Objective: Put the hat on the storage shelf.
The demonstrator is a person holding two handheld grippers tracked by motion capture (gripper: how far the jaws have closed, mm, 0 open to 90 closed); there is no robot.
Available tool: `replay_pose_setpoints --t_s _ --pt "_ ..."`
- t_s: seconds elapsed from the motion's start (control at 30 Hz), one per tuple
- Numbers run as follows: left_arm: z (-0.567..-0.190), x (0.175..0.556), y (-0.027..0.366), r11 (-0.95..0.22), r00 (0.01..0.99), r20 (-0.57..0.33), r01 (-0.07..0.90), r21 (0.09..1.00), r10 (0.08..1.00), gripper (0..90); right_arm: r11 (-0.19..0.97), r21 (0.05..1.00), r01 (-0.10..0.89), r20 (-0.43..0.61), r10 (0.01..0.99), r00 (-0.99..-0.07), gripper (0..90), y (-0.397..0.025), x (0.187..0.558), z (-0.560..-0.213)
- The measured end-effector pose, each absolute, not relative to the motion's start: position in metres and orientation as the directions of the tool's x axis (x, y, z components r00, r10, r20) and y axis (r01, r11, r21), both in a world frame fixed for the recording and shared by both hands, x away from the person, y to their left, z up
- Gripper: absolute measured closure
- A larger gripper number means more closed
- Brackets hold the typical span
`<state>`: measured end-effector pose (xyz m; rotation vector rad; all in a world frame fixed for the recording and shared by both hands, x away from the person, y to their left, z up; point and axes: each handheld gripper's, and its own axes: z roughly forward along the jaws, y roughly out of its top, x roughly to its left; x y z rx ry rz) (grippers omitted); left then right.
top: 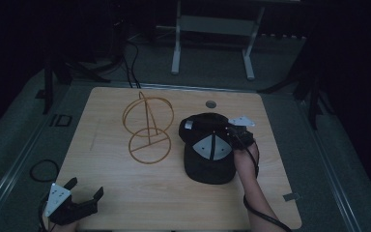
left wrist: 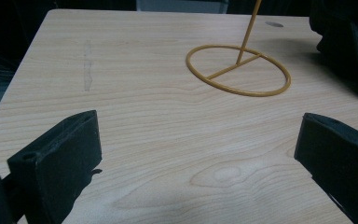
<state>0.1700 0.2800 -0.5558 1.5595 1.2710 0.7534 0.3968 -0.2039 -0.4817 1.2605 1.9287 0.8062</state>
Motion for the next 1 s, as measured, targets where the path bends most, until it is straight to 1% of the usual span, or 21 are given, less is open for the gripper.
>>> replay_pose_setpoints --t_s 0.17,0.23,0.33,0.47,0.57,0.7,0.73,0.77,0.9,1.0 --pt "-0.555 0.17 0.28 -0.006 0.274 -0.103 0.372 0.928 0.956 1.0 0.32 0.804 0.502 -0.186 0.936 -0.298 89.0 -0.204 0.396 -0.478" --pt "-0.555 0.17 0.279 -0.006 0.27 -0.102 0.372 0.928 0.957 1.1 0.292 0.824 0.485 -0.157 0.941 -0.299 89.0 -0.203 0.393 -0.472" --pt "-0.555 0.17 0.278 -0.006 0.274 -0.103 0.37 0.929 0.956 1.1 0.294 0.838 0.46 -0.169 0.941 -0.293 89.1 -0.202 0.39 -0.464" --pt "-0.554 0.169 0.278 -0.003 0.282 -0.11 0.37 0.929 0.953 1.0 0.247 0.867 0.433 -0.118 0.945 -0.304 89.3 -0.203 0.385 -0.449" --pt "-0.553 0.167 0.275 -0.017 0.288 -0.094 0.361 0.933 0.953 1.0 0.224 0.889 0.4 -0.097 0.945 -0.312 89.4 -0.203 0.379 -0.436" --pt "-0.552 0.167 0.272 -0.031 0.297 -0.082 0.355 0.934 0.951 1.0 0.212 0.91 0.357 -0.087 0.938 -0.335 89.4 -0.204 0.371 -0.418" --pt "-0.552 0.167 0.272 -0.031 0.297 -0.082 0.355 0.934 0.951 1.0 0.212 0.91 0.357 -0.087 0.938 -0.335 89.4 -0.204 0.371 -0.418" --pt "-0.553 0.168 0.27 -0.036 0.306 -0.084 0.366 0.93 0.948 1.0 0.206 0.92 0.333 -0.085 0.935 -0.344 89.4 -0.204 0.366 -0.408" --pt "-0.552 0.167 0.262 -0.052 0.334 -0.078 0.365 0.929 0.939 1.0 0.214 0.93 0.298 -0.101 0.929 -0.355 89.4 -0.205 0.358 -0.394" --pt "-0.55 0.167 0.254 -0.048 0.357 -0.091 0.364 0.93 0.93 1.0 0.211 0.936 0.281 -0.098 0.924 -0.369 89.4 -0.206 0.352 -0.386"
